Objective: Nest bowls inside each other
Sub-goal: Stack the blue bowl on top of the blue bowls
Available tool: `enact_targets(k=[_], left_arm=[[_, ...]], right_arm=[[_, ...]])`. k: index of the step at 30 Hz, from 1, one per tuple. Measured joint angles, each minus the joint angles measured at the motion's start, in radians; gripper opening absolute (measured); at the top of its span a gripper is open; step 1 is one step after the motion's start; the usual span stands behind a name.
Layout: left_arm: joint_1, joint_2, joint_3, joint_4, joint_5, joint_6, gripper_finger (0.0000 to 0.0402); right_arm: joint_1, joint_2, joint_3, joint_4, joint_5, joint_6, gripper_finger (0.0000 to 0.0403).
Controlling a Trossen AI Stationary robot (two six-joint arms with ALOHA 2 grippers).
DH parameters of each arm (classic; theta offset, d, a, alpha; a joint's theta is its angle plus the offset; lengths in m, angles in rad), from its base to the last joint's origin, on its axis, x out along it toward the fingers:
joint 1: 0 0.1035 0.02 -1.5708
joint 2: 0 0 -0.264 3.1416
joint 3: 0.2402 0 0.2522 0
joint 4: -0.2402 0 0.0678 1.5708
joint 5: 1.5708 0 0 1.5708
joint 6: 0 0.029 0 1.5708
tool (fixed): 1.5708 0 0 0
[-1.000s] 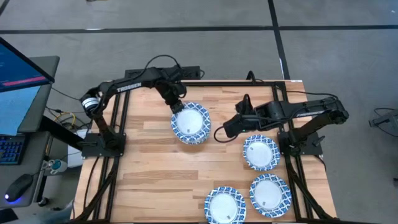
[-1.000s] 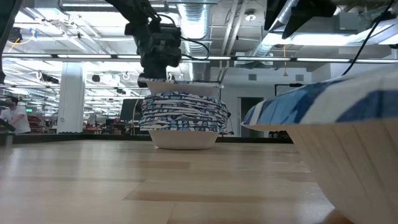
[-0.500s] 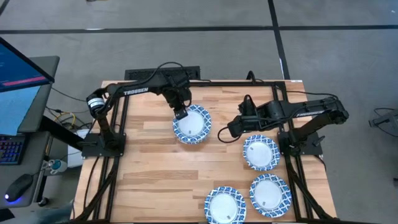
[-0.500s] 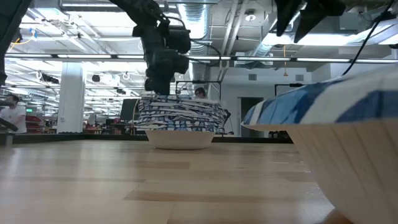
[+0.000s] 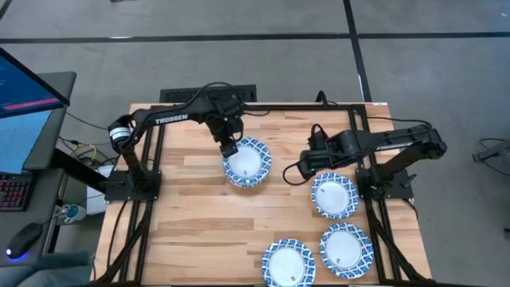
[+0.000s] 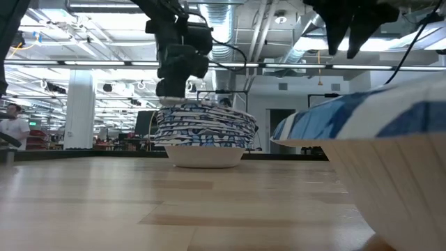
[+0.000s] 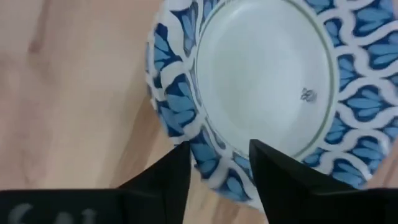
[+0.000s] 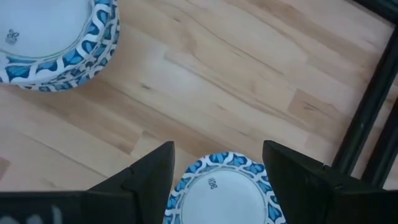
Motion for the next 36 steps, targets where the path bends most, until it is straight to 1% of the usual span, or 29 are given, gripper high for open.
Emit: enact_targets(k=[3,5,9,13,15,17,20,22,25,28,30,33,36], left_arm=[[-0.007,-0.017,0.006,0.038,-0.017,0.002,0.0163],[-0.01,-0.019,0.029,0.003,-0.029,0.004,0.0166],[-0.014,-0.031,0.165,-0.148,-0.055,0.036,0.017],[-0.025,-0.072,0.297,-0.141,-0.055,0.044,0.017],[-0.04,-0.094,0.357,-0.136,-0.052,0.029,0.017],[-0.072,-0.131,0.396,-0.128,-0.053,0.004,0.017],[-0.144,-0.198,0.407,-0.076,-0.063,-0.002,0.017],[-0.192,-0.221,0.406,-0.062,-0.12,0.016,0.017],[-0.262,-0.229,0.406,-0.056,-0.249,0.025,0.017],[-0.327,-0.223,0.405,-0.083,-0.362,0.025,0.017],[-0.364,-0.209,0.405,-0.093,-0.419,0.025,0.017],[-0.41,-0.187,0.403,-0.087,-0.462,0.025,0.017],[-0.443,-0.174,0.404,-0.074,-0.475,0.025,0.017]], right_arm=[[0.006,0.0,0.0,-0.001,0.0,0.0,0.0268],[0.005,-0.007,0.0,-0.015,-0.012,-0.001,0.0268],[-0.011,-0.016,0.0,-0.097,-0.053,-0.028,0.0268],[-0.037,-0.016,-0.013,-0.084,-0.112,-0.103,0.0268],[-0.053,-0.016,-0.045,-0.087,-0.127,-0.141,0.0268],[-0.091,-0.016,-0.109,-0.086,-0.18,-0.148,0.0268],[-0.141,-0.014,-0.208,-0.032,-0.304,-0.13,0.0268],[-0.139,-0.014,-0.255,0.02,-0.371,-0.115,0.0268],[-0.077,-0.014,-0.291,0.155,-0.413,-0.034,0.0268],[0.019,-0.014,-0.291,0.231,-0.398,0.103,0.0268],[0.095,-0.013,-0.291,0.228,-0.37,0.205,0.0268],[0.206,0.019,-0.291,0.207,-0.325,0.365,0.0268],[0.292,0.068,-0.291,0.193,-0.311,0.469,0.0268]])
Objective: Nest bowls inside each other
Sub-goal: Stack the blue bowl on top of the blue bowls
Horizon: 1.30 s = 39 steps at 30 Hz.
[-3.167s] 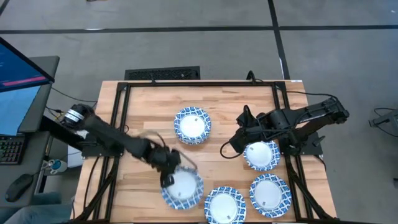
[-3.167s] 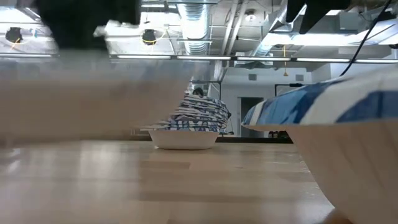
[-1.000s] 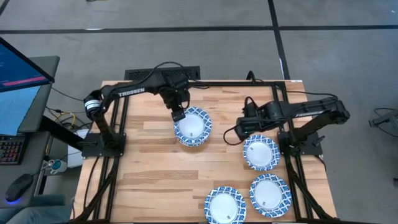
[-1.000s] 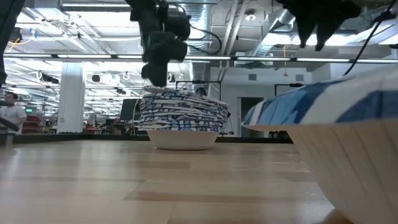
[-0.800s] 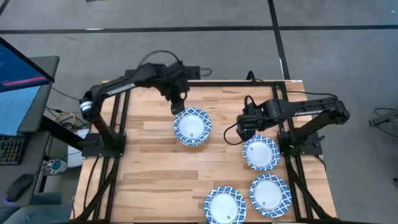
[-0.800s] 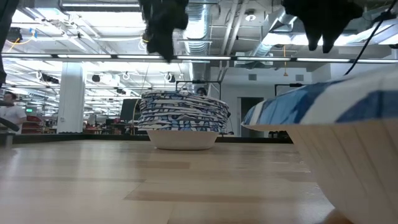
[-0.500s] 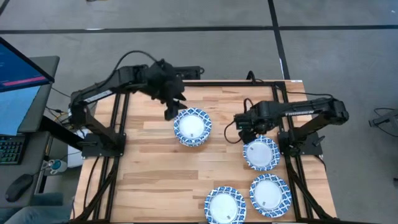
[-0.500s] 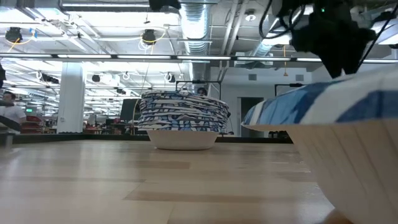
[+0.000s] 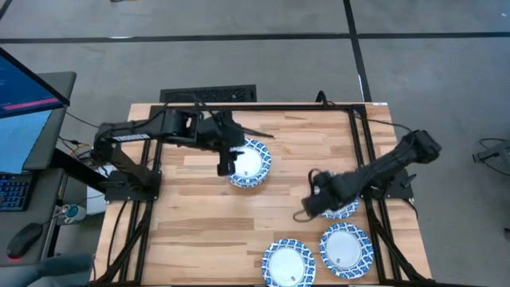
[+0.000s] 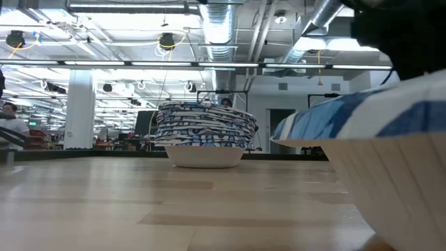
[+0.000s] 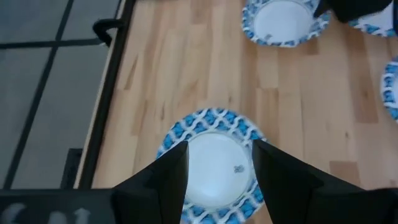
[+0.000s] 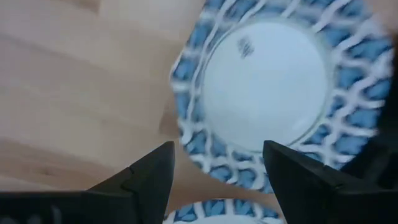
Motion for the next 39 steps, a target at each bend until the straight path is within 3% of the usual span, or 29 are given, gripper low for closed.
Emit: enact_targets(k=[9,20,26,30,37,39], left_arm=[[-0.031,0.018,0.0,0.032,-0.003,-0.035,0.017],[-0.041,0.018,0.0,0.024,-0.008,-0.08,0.017],[-0.04,0.018,0.0,0.014,-0.009,-0.101,0.017],[-0.042,0.018,0.0,0.013,-0.009,-0.108,0.017],[-0.043,0.017,0.0,0.016,-0.008,-0.109,0.0169],[-0.043,0.017,0.0,0.015,-0.008,-0.116,0.0169]], right_arm=[[0.123,0.259,0.029,0.084,-0.052,0.012,0.0268],[0.139,0.414,0.03,0.122,-0.052,-0.016,0.0266],[0.132,0.437,0.026,0.117,-0.046,-0.013,0.0249],[0.13,0.428,0.011,0.048,0.005,0.009,0.0194],[0.096,0.427,0.036,-0.025,0.014,-0.065,0.0036],[0.086,0.422,0.064,-0.038,0.03,-0.097,0.0012]])
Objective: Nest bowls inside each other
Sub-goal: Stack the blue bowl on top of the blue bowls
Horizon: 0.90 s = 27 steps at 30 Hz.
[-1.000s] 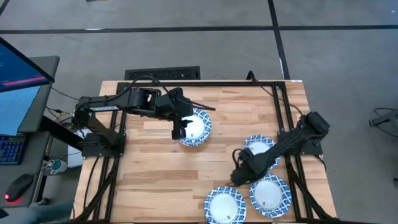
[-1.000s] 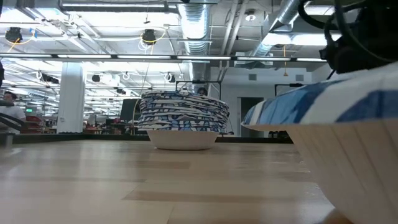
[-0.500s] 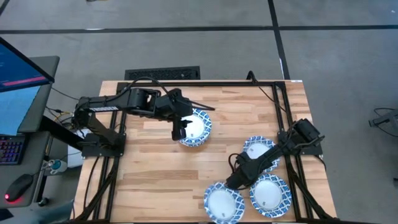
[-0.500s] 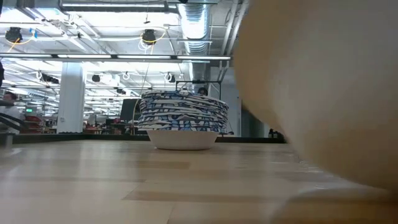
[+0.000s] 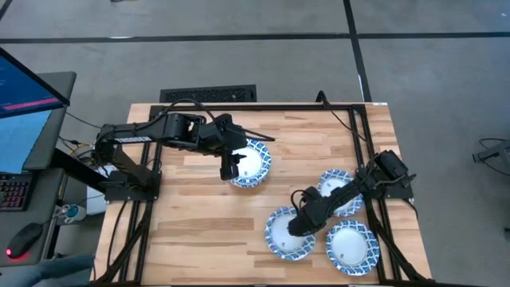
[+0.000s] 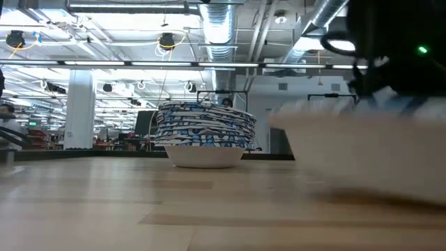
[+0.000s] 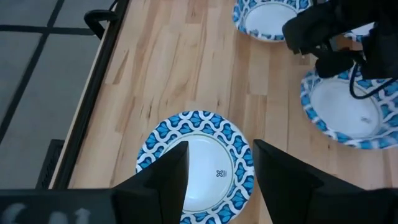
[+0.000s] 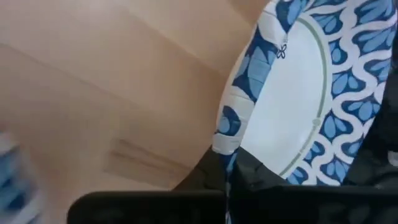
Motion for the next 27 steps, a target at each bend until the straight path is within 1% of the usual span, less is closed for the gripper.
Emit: enact_targets(k=[3,6,9,11,13,14,17,20,23,24,27], left_arm=[[0.0,0.0,0.0,-0.004,0.0,-0.016,0.0169],[0.0,0.0,0.0,-0.01,0.0,-0.016,0.0169],[0.0,0.0,0.0,-0.008,-0.002,-0.016,0.0169],[0.0,0.0,0.0,-0.005,-0.011,-0.016,0.0169],[0.0,0.0,0.0,0.006,-0.012,-0.016,0.0169],[0.0,0.0,0.0,0.015,-0.012,-0.017,0.0169],[-0.002,0.0,0.0,0.019,-0.015,-0.022,0.0169],[-0.004,0.0,0.0,0.004,-0.016,-0.037,0.0169],[-0.013,0.0,0.0,-0.049,-0.019,-0.024,0.0169],[-0.018,0.0,0.0,-0.076,-0.019,-0.009,0.0169],[-0.043,0.0,0.0,-0.135,-0.019,0.02,0.0169]], right_arm=[[-0.016,-0.002,0.068,-0.033,0.045,-0.021,0.0017],[-0.037,-0.002,0.178,-0.126,0.097,-0.076,0.0017],[-0.056,-0.003,0.33,-0.207,0.21,-0.183,0.0006],[-0.068,-0.004,0.433,-0.227,0.283,-0.28,0.0009],[-0.077,-0.006,0.511,-0.218,0.349,-0.444,0.0015],[-0.08,-0.006,0.541,-0.187,0.376,-0.563,0.0018],[-0.079,-0.005,0.606,-0.063,0.415,-0.926,0.0022],[-0.079,-0.005,0.642,0.014,0.452,-1.217,0.0021],[-0.102,-0.005,0.655,0.076,0.451,-1.441,0.0022],[-0.118,-0.005,0.656,0.1,0.423,-1.491,0.0023],[-0.186,-0.005,0.656,0.132,0.279,-1.581,0.0023]])
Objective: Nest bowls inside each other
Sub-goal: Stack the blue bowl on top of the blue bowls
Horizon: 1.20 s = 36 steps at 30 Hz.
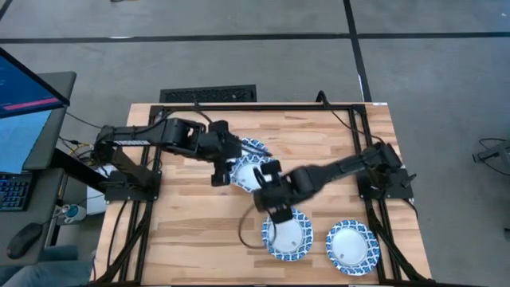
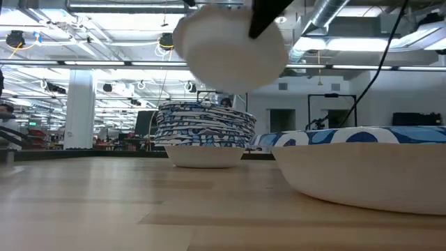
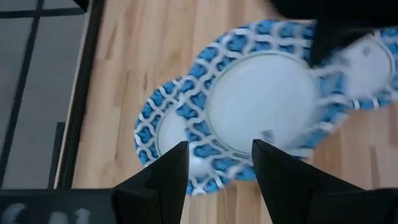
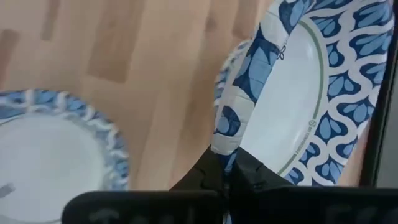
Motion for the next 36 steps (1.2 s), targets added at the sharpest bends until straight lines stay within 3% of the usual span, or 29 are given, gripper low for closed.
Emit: enact_targets(k=[3,7,11,23,30,36], left_arm=[[-0.037,0.0,0.0,-0.002,-0.038,0.01,0.0169],[-0.098,-0.006,0.0,-0.001,-0.179,0.052,0.0169],[-0.144,-0.007,0.0,-0.003,-0.211,0.064,0.0169],[-0.189,-0.007,0.0,-0.012,-0.314,0.06,0.0169],[-0.152,-0.007,0.0,-0.011,-0.314,0.082,0.0169],[-0.111,-0.007,0.0,0.032,-0.295,0.106,0.0169]], right_arm=[[-0.07,0.012,0.0,0.048,-0.049,-0.081,0.0021],[-0.153,0.013,0.001,0.134,-0.114,-0.162,0.0022],[-0.216,0.032,-0.013,0.128,-0.197,-0.187,0.0024],[-0.255,0.147,-0.051,0.153,-0.171,-0.31,0.004],[-0.245,0.141,-0.051,0.065,-0.128,-0.243,0.0088],[-0.247,0.104,-0.052,0.065,-0.147,-0.158,0.0175]])
